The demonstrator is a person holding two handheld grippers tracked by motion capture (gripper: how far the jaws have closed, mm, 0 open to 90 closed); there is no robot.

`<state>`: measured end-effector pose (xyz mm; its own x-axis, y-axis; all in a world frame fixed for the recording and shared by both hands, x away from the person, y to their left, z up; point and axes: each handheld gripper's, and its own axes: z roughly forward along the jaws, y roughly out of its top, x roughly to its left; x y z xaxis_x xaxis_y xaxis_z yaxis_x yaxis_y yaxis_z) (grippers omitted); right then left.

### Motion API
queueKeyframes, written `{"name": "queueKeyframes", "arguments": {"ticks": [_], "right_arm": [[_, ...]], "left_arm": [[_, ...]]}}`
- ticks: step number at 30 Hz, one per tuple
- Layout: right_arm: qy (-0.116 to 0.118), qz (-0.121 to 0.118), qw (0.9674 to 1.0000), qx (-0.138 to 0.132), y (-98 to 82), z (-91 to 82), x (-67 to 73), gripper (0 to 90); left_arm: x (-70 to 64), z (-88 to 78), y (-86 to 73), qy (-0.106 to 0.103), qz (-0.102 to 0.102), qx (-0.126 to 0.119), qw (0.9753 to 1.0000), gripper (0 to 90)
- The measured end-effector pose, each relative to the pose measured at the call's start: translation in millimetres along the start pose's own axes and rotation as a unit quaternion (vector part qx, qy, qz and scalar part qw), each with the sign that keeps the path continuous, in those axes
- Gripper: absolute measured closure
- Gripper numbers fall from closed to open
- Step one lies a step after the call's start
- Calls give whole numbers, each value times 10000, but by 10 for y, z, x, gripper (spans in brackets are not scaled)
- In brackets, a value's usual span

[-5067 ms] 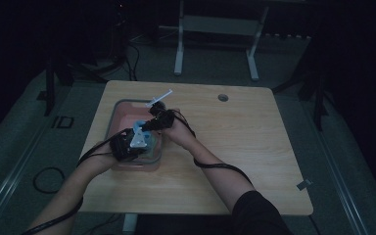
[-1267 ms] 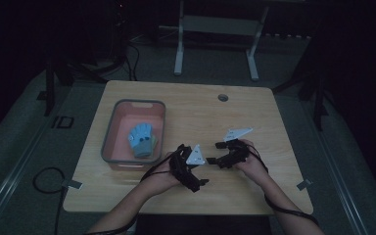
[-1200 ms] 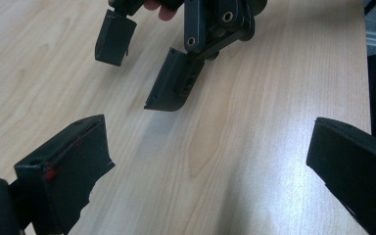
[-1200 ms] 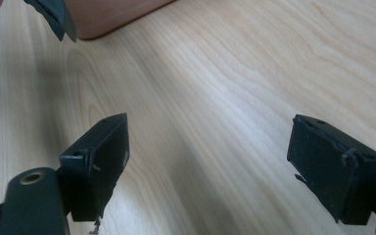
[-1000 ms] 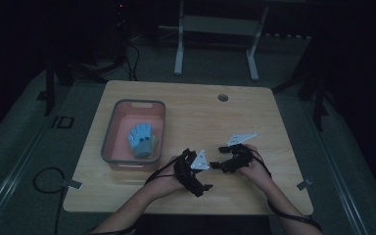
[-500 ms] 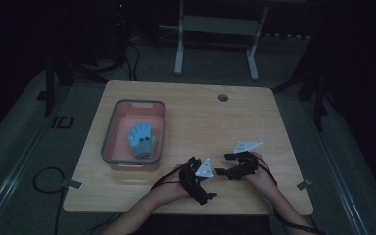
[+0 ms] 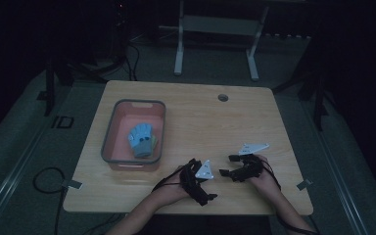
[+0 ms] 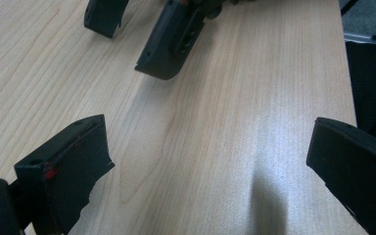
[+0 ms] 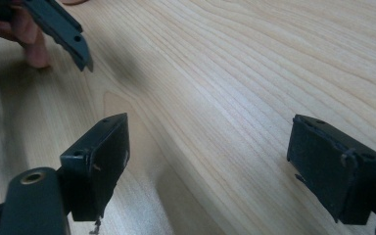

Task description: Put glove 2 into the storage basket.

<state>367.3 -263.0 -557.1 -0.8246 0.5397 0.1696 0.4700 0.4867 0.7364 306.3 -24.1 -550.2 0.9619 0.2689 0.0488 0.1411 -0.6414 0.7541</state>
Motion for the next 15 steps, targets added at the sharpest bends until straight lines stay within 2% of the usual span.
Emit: {"name": "queueKeyframes", "arguments": {"ticks": [7, 15], "right_arm": [[-55, -70, 10000, -37, -26, -26, 19, 158], [-167, -121, 9998, 8, -38, -18, 22, 157]], "left_arm": [[15, -22, -38, 47, -103, -168, 9998, 26], [8, -3, -71, 25, -165, -194, 9997, 26]]}}
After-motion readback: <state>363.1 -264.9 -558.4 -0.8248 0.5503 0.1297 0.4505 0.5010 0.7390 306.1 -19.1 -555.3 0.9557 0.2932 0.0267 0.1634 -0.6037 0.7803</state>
